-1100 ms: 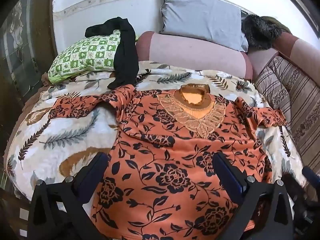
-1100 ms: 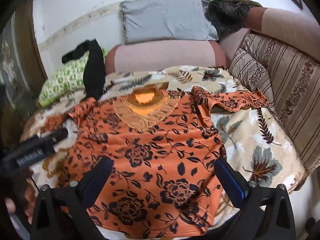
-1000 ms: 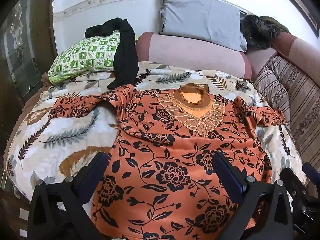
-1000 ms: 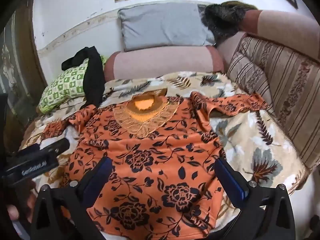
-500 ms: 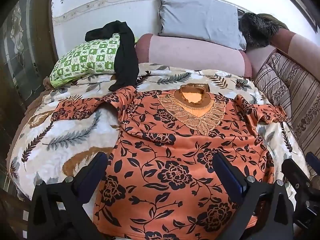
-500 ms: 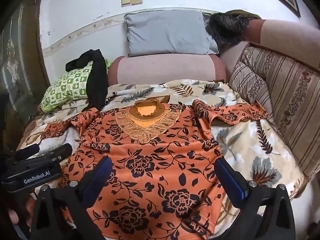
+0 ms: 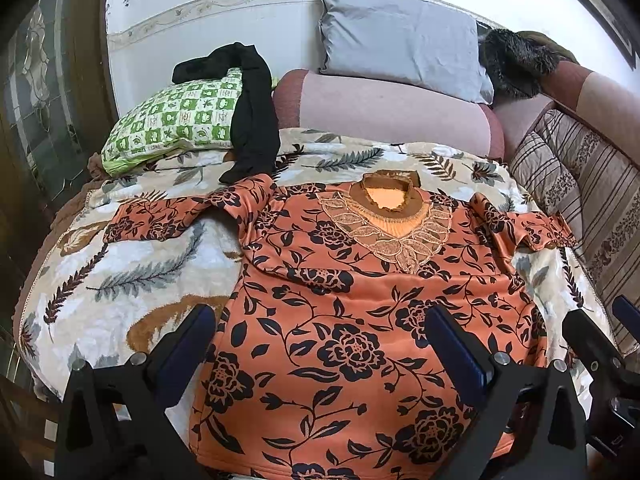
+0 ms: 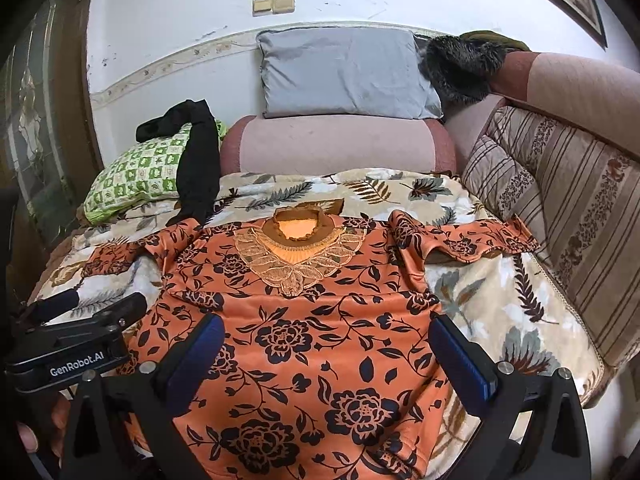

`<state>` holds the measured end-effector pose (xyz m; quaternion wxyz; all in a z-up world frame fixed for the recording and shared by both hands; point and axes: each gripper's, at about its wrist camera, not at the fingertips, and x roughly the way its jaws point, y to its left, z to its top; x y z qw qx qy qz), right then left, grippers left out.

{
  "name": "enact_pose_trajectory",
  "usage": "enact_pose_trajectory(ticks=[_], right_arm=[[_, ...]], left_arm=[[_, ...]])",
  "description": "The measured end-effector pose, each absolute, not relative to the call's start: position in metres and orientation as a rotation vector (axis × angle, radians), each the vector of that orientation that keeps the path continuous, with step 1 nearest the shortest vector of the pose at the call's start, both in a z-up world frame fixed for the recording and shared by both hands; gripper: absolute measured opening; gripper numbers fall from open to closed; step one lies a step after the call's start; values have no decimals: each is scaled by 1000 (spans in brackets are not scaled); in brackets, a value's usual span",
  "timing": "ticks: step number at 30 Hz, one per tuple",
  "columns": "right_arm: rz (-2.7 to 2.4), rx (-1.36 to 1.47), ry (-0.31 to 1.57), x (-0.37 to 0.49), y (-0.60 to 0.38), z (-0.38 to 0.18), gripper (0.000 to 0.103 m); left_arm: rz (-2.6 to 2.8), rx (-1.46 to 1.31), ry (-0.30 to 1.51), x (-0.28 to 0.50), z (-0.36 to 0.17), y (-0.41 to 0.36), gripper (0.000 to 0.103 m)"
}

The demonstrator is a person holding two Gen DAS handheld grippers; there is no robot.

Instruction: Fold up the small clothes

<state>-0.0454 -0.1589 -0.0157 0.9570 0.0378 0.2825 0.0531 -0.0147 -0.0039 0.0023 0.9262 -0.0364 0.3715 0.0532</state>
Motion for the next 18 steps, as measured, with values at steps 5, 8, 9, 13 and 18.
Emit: enact_pose_trajectory(ticks=[5, 8, 9, 13, 18], right_arm=[[107, 72, 569, -44, -158, -13, 103], [109, 68, 566, -43, -157, -12, 103], [110, 65, 567, -42, -157, -12, 103], [114, 64, 566, -41, -155, -12, 103], [116, 60, 578, -38, -153, -14, 103]], left_arm=[[110, -75, 760, -15, 2, -4, 103], [110, -74, 760, -15, 2, -4, 103], [109, -75, 759, -15, 2, -4, 103], [111, -77, 758, -16, 2, -4, 103], [121, -89, 763, -16, -2, -2, 103]])
